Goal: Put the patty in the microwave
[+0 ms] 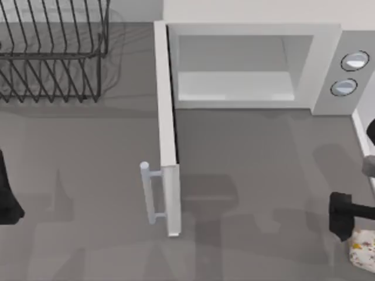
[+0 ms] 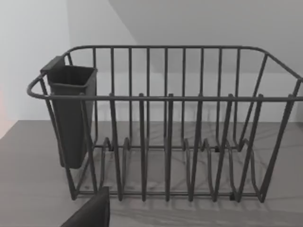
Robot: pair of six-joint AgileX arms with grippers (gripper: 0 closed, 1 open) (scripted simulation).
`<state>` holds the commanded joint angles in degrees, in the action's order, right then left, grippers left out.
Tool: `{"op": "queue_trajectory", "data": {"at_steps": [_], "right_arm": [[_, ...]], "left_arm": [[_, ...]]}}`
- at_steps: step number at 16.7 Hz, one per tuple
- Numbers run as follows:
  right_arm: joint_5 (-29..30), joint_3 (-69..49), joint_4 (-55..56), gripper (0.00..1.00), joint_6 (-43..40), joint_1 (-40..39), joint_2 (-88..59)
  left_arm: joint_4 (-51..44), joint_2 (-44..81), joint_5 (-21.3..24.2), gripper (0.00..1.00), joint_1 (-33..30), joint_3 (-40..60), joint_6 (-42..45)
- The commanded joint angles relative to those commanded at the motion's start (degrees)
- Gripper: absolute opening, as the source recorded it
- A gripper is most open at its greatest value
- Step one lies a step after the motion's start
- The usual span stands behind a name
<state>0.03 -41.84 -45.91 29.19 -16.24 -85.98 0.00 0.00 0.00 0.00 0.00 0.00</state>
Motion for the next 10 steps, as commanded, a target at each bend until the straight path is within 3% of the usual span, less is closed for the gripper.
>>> {"op": "queue_trajectory", "data": {"at_steps": [5, 10], "right_arm": [[0.0, 5.7, 11.6, 1.00, 0.3, -0.2, -6.0], [0.0, 6.1, 12.3, 1.00, 0.3, -0.2, -6.4]], "left_arm": [[0.0, 0.0, 0.0, 1.00, 0.0, 0.0, 0.0], [0.0, 0.0, 0.0, 1.00, 0.0, 0.0, 0.0]]}}
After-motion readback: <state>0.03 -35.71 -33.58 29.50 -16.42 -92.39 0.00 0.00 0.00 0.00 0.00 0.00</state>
